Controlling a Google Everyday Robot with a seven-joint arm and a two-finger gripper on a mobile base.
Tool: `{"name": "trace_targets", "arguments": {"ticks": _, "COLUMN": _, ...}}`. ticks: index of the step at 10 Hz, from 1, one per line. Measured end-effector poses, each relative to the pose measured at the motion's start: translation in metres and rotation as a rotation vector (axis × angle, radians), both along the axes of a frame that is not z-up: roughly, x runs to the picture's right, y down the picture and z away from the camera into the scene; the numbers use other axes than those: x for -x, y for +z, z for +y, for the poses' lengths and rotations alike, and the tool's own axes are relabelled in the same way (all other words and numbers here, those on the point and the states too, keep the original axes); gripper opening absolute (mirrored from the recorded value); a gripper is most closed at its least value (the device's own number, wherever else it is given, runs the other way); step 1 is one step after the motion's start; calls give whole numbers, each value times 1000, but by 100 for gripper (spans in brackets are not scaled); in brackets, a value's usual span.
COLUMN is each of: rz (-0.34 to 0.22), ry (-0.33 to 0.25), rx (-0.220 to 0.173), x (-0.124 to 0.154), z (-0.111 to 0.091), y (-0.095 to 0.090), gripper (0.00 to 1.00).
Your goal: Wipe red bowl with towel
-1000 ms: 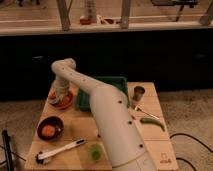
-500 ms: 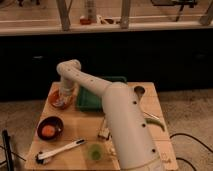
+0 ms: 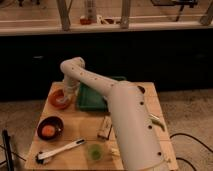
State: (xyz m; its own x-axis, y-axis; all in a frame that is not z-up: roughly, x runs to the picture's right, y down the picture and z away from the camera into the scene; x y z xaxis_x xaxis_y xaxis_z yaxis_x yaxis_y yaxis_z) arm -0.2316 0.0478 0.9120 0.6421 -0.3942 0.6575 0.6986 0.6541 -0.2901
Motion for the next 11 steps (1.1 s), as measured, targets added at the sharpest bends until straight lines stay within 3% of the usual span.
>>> {"name": "trace_targets", "arguments": {"ticks": 4, "rz": -59, "ry": 6, "rx": -24, "x": 29, "z": -6, "y": 21, "gripper": 0}}
{"name": "trace_targets", "arguments": {"ticks": 7, "rz": -142, "ry": -19, "rx": 11, "x": 56, "z": 1, "y": 24, "gripper": 0}}
{"name": "trace_targets", "arguments": {"ticks": 11, "rz": -201, "ry": -74, "rx": 58, "x": 55, "z": 13, "y": 6, "gripper": 0}}
